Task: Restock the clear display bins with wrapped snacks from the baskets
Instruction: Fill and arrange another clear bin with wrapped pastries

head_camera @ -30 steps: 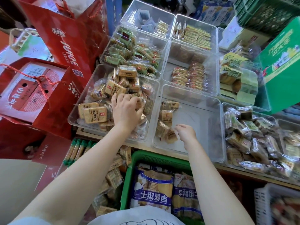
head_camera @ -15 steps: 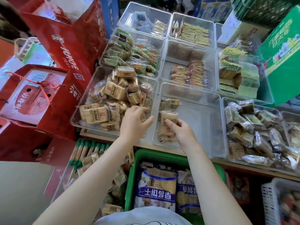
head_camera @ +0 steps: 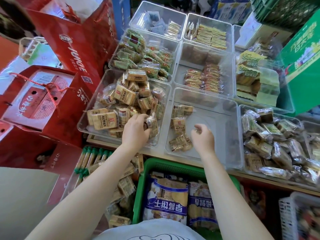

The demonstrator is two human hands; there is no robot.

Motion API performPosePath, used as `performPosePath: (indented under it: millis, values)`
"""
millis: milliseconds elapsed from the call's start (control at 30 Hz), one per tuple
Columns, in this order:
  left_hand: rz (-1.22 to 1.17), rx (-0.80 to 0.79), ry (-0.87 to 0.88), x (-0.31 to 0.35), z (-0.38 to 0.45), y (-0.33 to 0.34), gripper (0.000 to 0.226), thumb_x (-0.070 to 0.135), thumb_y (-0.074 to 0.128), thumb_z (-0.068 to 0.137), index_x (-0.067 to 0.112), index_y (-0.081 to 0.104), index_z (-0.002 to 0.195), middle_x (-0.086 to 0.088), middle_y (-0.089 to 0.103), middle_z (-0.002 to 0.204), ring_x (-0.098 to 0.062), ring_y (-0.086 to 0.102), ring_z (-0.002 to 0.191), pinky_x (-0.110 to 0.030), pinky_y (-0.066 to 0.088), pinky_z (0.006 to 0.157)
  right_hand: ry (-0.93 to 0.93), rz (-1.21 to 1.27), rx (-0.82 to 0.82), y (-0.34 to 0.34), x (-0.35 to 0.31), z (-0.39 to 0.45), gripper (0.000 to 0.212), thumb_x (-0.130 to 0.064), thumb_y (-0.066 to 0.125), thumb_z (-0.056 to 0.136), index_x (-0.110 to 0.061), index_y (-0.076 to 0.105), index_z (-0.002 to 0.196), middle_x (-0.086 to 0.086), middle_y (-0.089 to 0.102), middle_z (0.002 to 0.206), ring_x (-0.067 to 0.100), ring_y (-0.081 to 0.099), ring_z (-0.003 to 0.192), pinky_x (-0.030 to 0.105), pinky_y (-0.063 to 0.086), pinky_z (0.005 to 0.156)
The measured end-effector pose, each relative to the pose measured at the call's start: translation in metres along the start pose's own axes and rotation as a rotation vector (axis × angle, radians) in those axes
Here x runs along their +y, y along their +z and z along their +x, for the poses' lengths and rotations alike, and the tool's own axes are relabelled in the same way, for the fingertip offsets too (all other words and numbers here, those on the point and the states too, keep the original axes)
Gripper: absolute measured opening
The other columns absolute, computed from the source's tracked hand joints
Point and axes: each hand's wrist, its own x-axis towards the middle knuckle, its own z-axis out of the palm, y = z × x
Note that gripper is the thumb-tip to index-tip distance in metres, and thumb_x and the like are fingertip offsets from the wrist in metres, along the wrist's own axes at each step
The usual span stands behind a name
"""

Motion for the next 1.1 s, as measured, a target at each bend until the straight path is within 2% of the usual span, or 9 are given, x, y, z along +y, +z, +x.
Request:
performPosePath:
  millis: [100,167,233,333,467,567,667,933,1100]
  values:
    - [-0.158,-0.039,0.145,0.011,-0.005,-0.015,0.043,0.013,0.075,0.084,0.017,0.064,0.125,0.003,0.059,0.116,-0.014,0.058,0.102,-0.031,0.050,0.086,-0.231,0.015,-0.267,-0.001,-0.025,-0.019,0.049,-0.027,0.068,0.093,-0.025,0.051,0.138,-0.006,0.057,0.130,0.011,0.053,0.120,0.017,0.042,0.089]
    - [-0.254,-0.080,0.275,0.019,-0.010,-0.022,0.039,0.011,0.079,0.080,0.018,0.068,0.118,0.005,0.059,0.112,-0.012,0.061,0.098,-0.027,0.052,0.081,-0.310,0.038,-0.439,0.002,-0.039,-0.029,0.066,-0.037,0.076,0.085,-0.039,0.042,0.141,-0.011,0.049,0.142,0.010,0.049,0.123,0.031,0.044,0.100]
    - [-0.348,-0.110,0.334,0.026,-0.015,-0.025,0.039,0.008,0.079,0.080,0.016,0.068,0.116,0.004,0.061,0.112,-0.012,0.063,0.097,-0.025,0.054,0.083,-0.357,0.092,-0.483,0.005,-0.045,-0.033,0.052,-0.034,0.079,0.083,-0.041,0.053,0.128,-0.013,0.058,0.128,0.009,0.058,0.112,0.041,0.050,0.100]
    - [-0.269,-0.003,0.342,0.023,-0.017,-0.027,0.047,0.012,0.076,0.082,0.014,0.062,0.127,-0.003,0.061,0.122,-0.017,0.059,0.109,-0.031,0.050,0.094,-0.369,0.148,-0.391,0.007,-0.047,-0.033,0.030,-0.033,0.078,0.085,-0.028,0.063,0.110,-0.012,0.069,0.099,0.005,0.065,0.090,0.036,0.055,0.082]
    - [0.210,0.143,0.132,-0.012,-0.005,-0.028,0.063,0.021,0.068,0.087,0.016,0.043,0.146,-0.019,0.042,0.147,-0.035,0.043,0.134,-0.048,0.032,0.112,-0.247,0.007,-0.043,0.004,-0.024,-0.017,0.024,-0.031,0.070,0.091,-0.018,0.058,0.106,-0.002,0.065,0.089,0.012,0.060,0.076,0.022,0.042,0.059]
    - [0.448,0.034,-0.037,-0.026,0.000,-0.026,0.066,0.027,0.060,0.092,0.018,0.033,0.151,-0.026,0.026,0.156,-0.038,0.030,0.143,-0.050,0.022,0.118,-0.118,-0.148,0.036,0.008,0.003,0.000,0.019,-0.027,0.067,0.091,-0.018,0.058,0.105,0.004,0.061,0.099,0.026,0.058,0.090,0.029,0.037,0.066]
    - [0.539,0.027,-0.023,-0.022,0.005,-0.023,0.051,0.030,0.056,0.093,0.017,0.045,0.141,-0.021,0.038,0.151,-0.036,0.037,0.137,-0.051,0.027,0.114,-0.048,-0.272,-0.044,0.019,0.018,0.004,0.024,-0.024,0.066,0.091,-0.014,0.061,0.112,0.009,0.056,0.108,0.026,0.053,0.091,0.030,0.037,0.071]
    - [0.367,0.179,0.063,-0.024,0.010,-0.026,0.017,0.005,0.068,0.082,0.007,0.062,0.098,-0.017,0.058,0.106,-0.034,0.053,0.091,-0.043,0.050,0.075,-0.060,-0.264,-0.087,0.032,0.025,-0.005,0.034,-0.013,0.064,0.092,-0.012,0.060,0.126,0.010,0.054,0.113,0.020,0.051,0.087,0.029,0.041,0.076]
    - [-0.008,0.310,0.141,-0.009,-0.002,-0.043,0.022,-0.006,0.064,0.078,0.007,0.059,0.095,-0.010,0.054,0.104,-0.022,0.052,0.083,-0.033,0.049,0.072,-0.183,-0.171,-0.004,0.028,0.024,-0.012,0.017,-0.008,0.066,0.091,-0.015,0.057,0.103,0.001,0.052,0.098,0.020,0.057,0.082,0.028,0.046,0.068]
